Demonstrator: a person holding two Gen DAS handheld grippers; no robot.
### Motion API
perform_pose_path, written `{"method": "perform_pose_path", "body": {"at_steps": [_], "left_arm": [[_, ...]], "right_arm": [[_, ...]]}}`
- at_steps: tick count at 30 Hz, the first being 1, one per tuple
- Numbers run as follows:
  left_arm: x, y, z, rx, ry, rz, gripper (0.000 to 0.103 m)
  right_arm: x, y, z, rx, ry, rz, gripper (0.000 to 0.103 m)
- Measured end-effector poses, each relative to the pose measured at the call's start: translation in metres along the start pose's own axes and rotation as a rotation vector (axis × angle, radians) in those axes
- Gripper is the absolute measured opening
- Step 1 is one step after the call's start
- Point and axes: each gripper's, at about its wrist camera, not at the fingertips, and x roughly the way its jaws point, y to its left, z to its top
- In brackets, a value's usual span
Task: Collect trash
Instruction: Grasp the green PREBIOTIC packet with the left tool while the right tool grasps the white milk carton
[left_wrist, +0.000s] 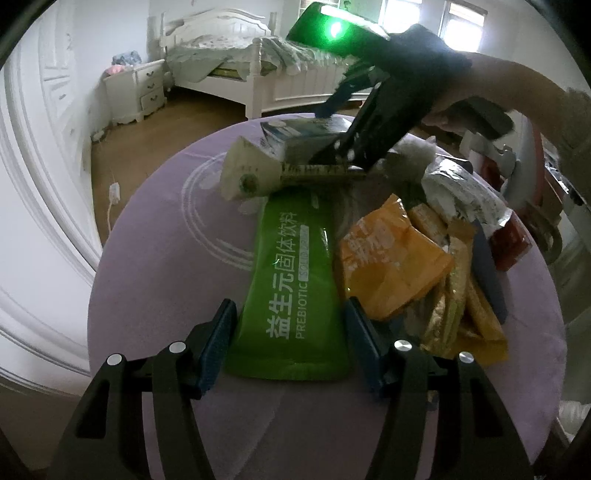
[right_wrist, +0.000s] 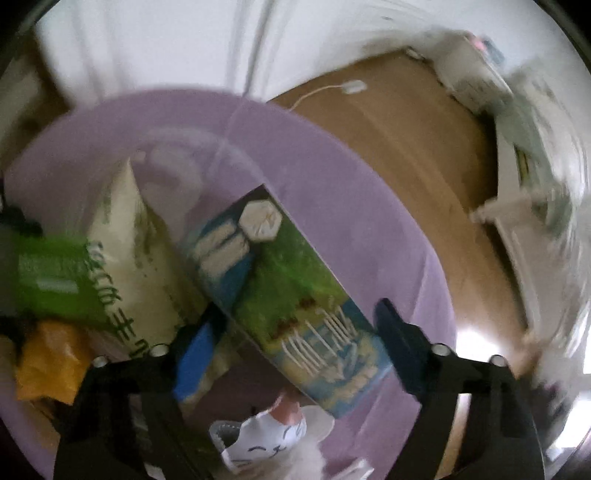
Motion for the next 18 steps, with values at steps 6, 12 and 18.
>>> {"method": "perform_pose_path", "body": {"at_steps": [6,12,18], "left_arm": [[0.002,0.012,0.009,-0.048,-0.017,-0.003,0.052],[-0.021,0.024,0.001,-0.128,-0.082,-0.059,0.051],[-0.058,0.005,-0.001,-0.12,-0.137,-0.148,0.051]], "right_arm": [[-0.041,-0.013,-0.037,0.23,-0.163,0.109,0.056],[-0.136,-0.005,-0.103,0.501,-0.419,0.27,0.055],[-0.208,0.009,-0.214,0.752,-0.642,0.391,0.049]]}}
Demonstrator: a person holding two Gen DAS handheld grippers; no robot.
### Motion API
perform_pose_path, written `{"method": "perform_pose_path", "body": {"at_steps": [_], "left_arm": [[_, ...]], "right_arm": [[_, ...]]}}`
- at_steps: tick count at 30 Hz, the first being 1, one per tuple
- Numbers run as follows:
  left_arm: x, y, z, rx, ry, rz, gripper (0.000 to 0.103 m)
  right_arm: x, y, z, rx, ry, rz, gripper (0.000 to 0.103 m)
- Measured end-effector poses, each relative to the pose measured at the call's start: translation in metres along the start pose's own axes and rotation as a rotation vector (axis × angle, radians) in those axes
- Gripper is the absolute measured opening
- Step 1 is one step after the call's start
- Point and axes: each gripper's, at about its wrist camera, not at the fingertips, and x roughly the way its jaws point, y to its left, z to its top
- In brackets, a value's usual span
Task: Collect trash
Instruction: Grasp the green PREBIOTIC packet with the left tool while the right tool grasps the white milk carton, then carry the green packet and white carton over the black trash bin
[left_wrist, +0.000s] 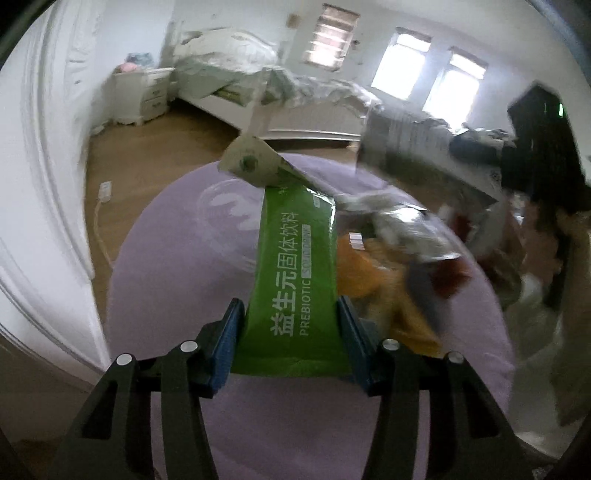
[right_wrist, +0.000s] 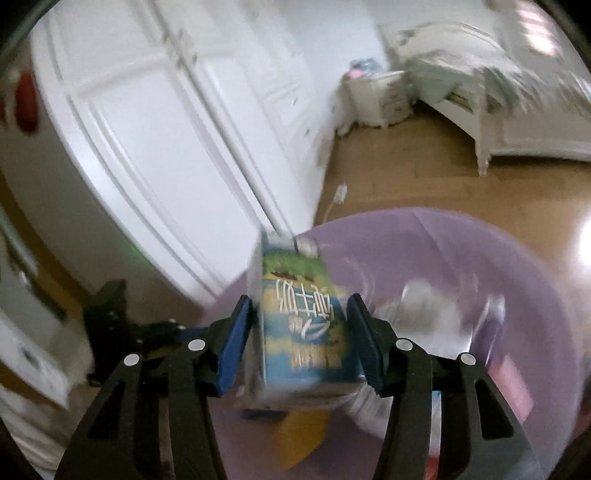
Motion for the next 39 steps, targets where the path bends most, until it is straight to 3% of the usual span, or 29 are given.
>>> {"method": "perform_pose_path", "body": {"at_steps": [1,5,8,9,10,12,15,18,21,23,25,27,30,35,37,39], "left_arm": [[-0.004,-0.01,-0.002,0.011,0.001,-0.029,0.051],[-0.008,-0.038,-0.011,0.053,0.019,-0.088,0.051],[0.001,-0.05,-0.016,0.076,0.046,-0.076,0.051],[0.005,-0.051,-0.016,0.071,0.055,-0.074,0.051],[0.007,-0.05,-0.017,0.064,0.058,-0.07,0.051],[0.01,-0.052,-0.018,0.058,0.061,-0.06,0.051],[0.012,-0.059,-0.021,0.064,0.064,-0.035,0.051],[0.008,-0.067,-0.023,0.087,0.062,-0.021,0.051],[0.005,-0.076,-0.033,0.093,0.054,-0.02,0.051],[0.004,-0.078,-0.035,0.086,0.046,-0.026,0.051],[0.001,-0.082,-0.033,0.088,0.03,-0.028,0.051],[-0.003,-0.086,-0.032,0.098,0.012,-0.031,0.051],[-0.005,-0.093,-0.027,0.115,-0.008,-0.035,0.051],[0.002,-0.112,-0.018,0.14,-0.01,-0.085,0.051],[0.012,-0.132,-0.014,0.175,-0.006,-0.123,0.051],[0.023,-0.152,-0.009,0.206,0.0,-0.167,0.051]], "right_arm": [[-0.012,-0.004,-0.008,0.033,-0.023,0.004,0.036],[-0.037,-0.022,-0.062,0.191,-0.06,-0.003,0.034],[-0.04,-0.02,-0.089,0.172,-0.038,-0.03,0.035],[-0.038,-0.018,-0.096,0.154,-0.028,-0.043,0.044],[-0.036,-0.015,-0.101,0.124,-0.02,-0.07,0.065],[-0.027,-0.006,-0.112,0.05,-0.027,-0.147,0.079],[-0.017,-0.002,-0.135,-0.05,0.012,-0.229,0.083],[-0.007,0.003,-0.156,-0.125,0.04,-0.233,0.087],[0.001,0.004,-0.172,-0.209,0.058,-0.295,0.087],[0.005,0.003,-0.176,-0.223,0.047,-0.329,0.067],[0.005,-0.003,-0.172,-0.174,0.04,-0.284,0.05],[-0.005,-0.006,-0.172,-0.113,0.022,-0.243,0.044],[-0.034,-0.017,-0.177,0.017,-0.044,-0.154,0.043],[-0.111,-0.054,-0.213,0.343,-0.271,0.004,0.043],[-0.143,-0.072,-0.233,0.456,-0.365,0.014,0.043],[-0.171,-0.081,-0.242,0.519,-0.431,-0.048,0.043]]}}
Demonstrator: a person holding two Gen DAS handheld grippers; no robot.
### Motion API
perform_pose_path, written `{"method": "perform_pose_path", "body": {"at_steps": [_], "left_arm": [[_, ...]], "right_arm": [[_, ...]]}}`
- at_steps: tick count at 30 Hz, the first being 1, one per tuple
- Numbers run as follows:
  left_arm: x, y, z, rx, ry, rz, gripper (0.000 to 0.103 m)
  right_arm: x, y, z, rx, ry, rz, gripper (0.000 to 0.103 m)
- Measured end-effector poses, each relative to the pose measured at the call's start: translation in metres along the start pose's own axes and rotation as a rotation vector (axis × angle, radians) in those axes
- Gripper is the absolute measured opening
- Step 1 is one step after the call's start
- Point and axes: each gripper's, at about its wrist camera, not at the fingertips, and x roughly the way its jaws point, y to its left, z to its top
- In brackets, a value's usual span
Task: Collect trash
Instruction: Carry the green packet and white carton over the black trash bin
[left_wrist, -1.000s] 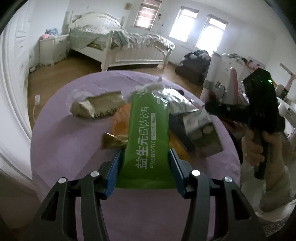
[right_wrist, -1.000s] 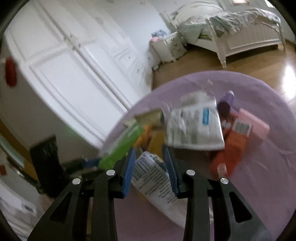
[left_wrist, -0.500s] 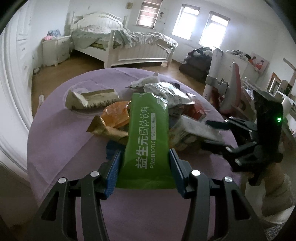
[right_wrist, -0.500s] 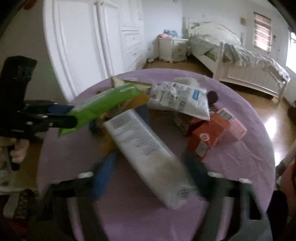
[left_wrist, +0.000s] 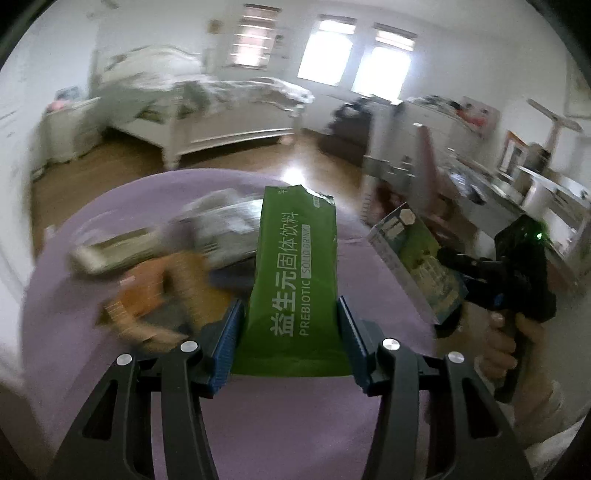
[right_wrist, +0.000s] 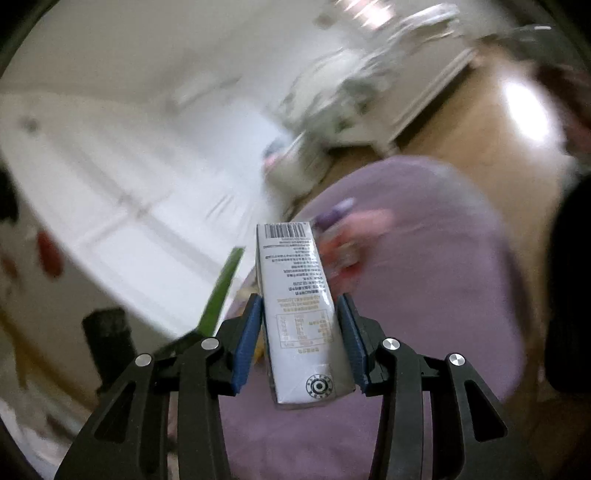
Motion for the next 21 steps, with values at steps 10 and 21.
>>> {"method": "perform_pose_path", "body": {"at_steps": [10,21], "left_arm": [[0.118,-0.132,0.036,0.135,0.083,-0.299,0.051],[0.222,-0.204,0.024,0.17,0.272,-0.328,0.051]], "right_arm": [[-0.129,-0.072,-0.004,0.146,-0.305,-0.37,0.043],[-0.147,-0.137,-0.024,0.28,-0.32,-0.561,0.043]]}}
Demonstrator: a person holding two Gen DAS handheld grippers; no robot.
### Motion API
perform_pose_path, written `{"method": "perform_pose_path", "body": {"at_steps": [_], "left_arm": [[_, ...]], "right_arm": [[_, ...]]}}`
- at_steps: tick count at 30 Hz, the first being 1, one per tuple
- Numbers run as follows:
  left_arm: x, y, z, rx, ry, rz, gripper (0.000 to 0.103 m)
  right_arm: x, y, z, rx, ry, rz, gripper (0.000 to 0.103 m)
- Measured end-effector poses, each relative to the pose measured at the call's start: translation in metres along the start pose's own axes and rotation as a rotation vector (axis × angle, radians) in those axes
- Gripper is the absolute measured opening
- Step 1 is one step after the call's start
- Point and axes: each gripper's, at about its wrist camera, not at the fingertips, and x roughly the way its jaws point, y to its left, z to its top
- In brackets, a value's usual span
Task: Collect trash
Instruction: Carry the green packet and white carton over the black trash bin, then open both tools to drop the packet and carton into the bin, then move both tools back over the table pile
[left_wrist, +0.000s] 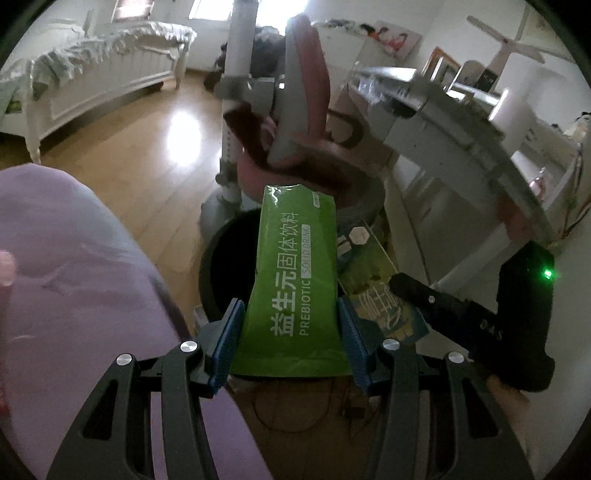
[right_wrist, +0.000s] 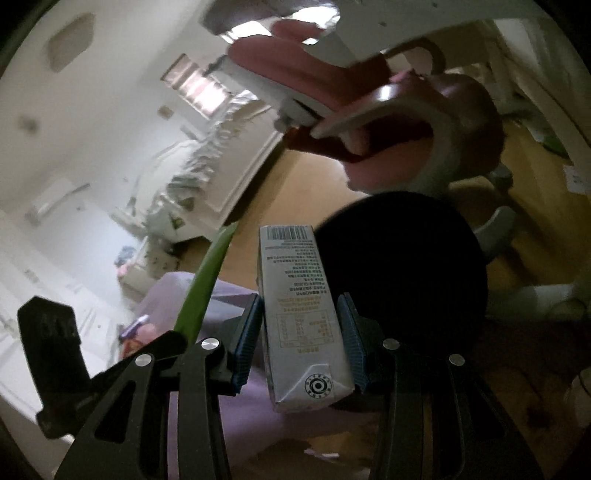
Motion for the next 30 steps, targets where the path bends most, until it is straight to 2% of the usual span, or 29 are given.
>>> {"method": "perform_pose_path", "body": {"at_steps": [8,10,11,12,13,14,19,25,30], "left_arm": [[0.027,0.001,0.006,-0.018,0.043,0.017,0.054],[0.031,-0.001,0.009,-0.024,0.044,0.003,0.062],[0.032,-0.002,0.011,-0.022,0.036,-0.005,0.071],[0.03,-0.003,0.011,-0.019,0.027,-0.002,0.083],[0.026,-0.005,0.011,-0.014,0.008,0.008,0.088],[0.022,-0.006,0.011,-0.008,-0.005,0.011,0.089],[0.008,-0.004,0.011,-0.031,-0.016,-0.014,0.089],[-0.038,0.009,0.006,-0.074,-0.099,-0.018,0.089],[-0.089,0.037,-0.007,-0.137,-0.187,0.021,0.089]], "right_arm": [[0.02,-0.013,0.0,0.022,0.023,-0.046,0.044],[0.023,-0.015,0.005,0.027,0.024,-0.048,0.045],[0.022,-0.014,0.006,0.028,0.023,-0.049,0.047],[0.021,-0.013,0.008,0.026,0.022,-0.049,0.05],[0.02,-0.012,0.008,0.024,0.015,-0.05,0.059],[0.017,-0.008,0.008,0.025,0.006,-0.05,0.065],[0.012,0.003,0.007,0.002,-0.009,-0.052,0.067],[0.015,0.042,0.0,-0.083,0.004,-0.027,0.071],[0.027,0.089,-0.008,-0.184,0.044,0.039,0.075]]}}
